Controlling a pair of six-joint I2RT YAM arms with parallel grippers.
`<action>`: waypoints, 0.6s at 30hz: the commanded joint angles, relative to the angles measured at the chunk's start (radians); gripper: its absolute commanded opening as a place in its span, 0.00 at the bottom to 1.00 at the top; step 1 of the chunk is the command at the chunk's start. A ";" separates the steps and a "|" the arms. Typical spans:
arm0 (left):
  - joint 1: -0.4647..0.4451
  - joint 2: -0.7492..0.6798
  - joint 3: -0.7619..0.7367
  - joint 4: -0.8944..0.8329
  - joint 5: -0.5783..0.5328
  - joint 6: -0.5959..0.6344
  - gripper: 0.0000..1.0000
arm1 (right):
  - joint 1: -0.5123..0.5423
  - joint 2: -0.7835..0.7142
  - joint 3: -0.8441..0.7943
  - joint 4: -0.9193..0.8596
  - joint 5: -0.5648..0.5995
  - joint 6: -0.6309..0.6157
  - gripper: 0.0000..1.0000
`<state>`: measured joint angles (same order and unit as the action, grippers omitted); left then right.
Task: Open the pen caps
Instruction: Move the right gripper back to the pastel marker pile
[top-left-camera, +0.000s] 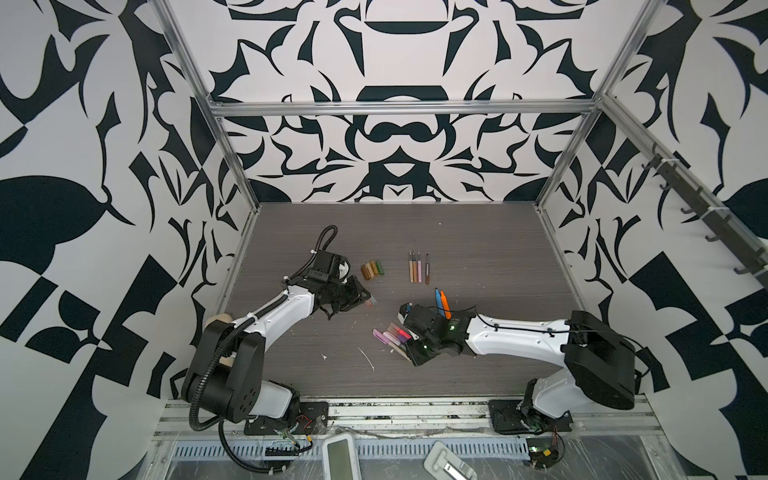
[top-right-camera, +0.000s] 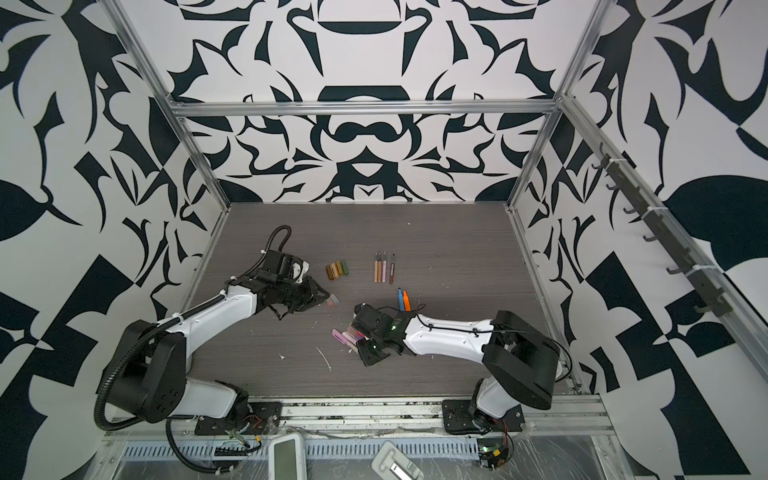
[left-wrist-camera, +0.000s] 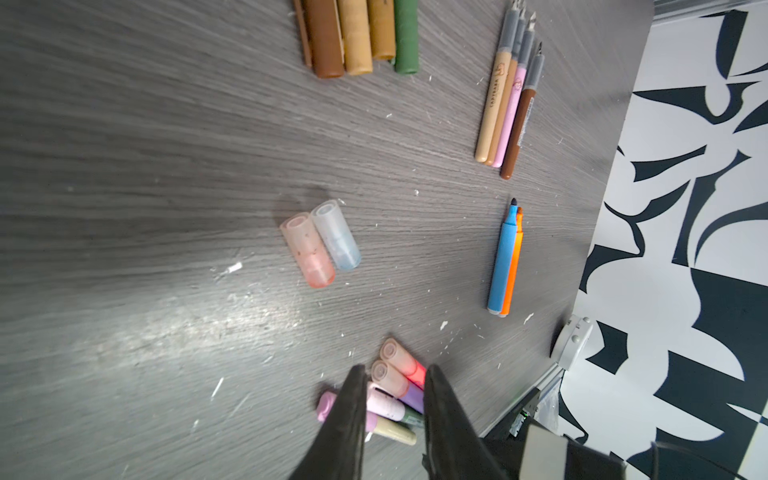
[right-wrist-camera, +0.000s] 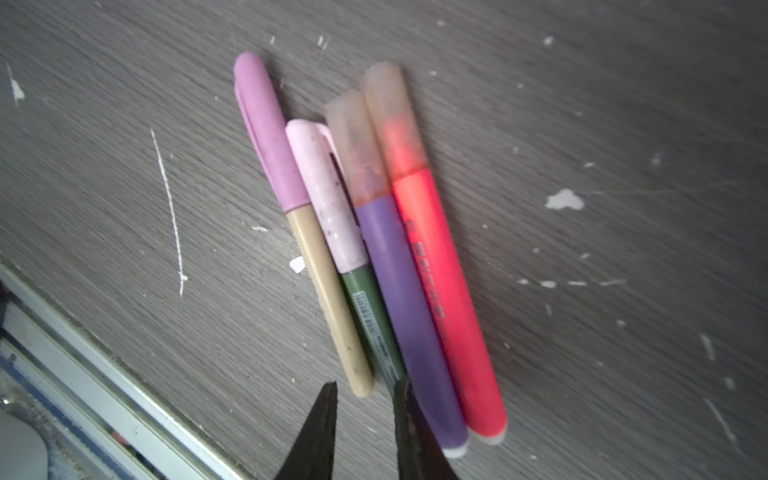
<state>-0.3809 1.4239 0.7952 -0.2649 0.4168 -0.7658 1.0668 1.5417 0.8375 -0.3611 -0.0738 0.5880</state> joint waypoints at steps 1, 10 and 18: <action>0.001 -0.019 -0.014 0.019 -0.009 -0.002 0.28 | 0.009 0.014 0.039 0.011 0.016 0.016 0.27; 0.001 -0.011 -0.020 0.027 -0.001 0.003 0.28 | 0.014 0.080 0.061 0.012 0.015 0.016 0.26; 0.001 -0.014 -0.025 0.023 0.002 0.008 0.28 | 0.063 0.132 0.111 -0.054 0.084 -0.008 0.25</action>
<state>-0.3809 1.4239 0.7895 -0.2462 0.4152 -0.7650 1.1049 1.6630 0.9039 -0.3706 -0.0414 0.5941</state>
